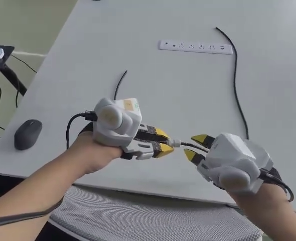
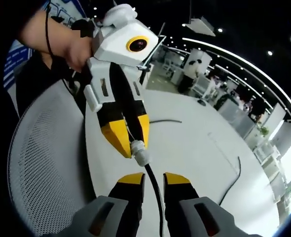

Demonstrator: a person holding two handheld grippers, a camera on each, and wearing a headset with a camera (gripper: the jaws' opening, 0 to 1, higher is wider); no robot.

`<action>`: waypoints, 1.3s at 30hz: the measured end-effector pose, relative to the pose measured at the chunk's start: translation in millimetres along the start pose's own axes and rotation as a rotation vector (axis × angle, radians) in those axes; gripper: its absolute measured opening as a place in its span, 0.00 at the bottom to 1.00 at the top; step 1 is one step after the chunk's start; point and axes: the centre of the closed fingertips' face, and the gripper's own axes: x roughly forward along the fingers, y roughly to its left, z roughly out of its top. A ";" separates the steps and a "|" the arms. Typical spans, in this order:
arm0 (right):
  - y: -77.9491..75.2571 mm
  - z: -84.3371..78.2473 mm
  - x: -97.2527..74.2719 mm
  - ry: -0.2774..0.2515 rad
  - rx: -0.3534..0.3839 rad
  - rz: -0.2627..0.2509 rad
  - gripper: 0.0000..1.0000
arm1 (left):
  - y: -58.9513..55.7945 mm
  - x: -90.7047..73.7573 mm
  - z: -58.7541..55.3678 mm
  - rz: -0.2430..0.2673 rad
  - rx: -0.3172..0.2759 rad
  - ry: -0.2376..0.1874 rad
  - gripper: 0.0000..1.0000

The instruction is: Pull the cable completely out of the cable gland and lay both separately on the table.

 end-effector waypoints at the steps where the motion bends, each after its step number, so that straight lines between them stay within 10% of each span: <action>1: 1.7 -0.7 1.2 0.011 -0.014 0.005 0.09 | -0.4 0.1 -0.4 -0.001 -0.002 0.000 0.15; 39: 0.3 -7.5 1.5 0.014 0.068 0.024 0.00 | -1.6 6.1 -0.8 0.004 0.022 -0.005 0.15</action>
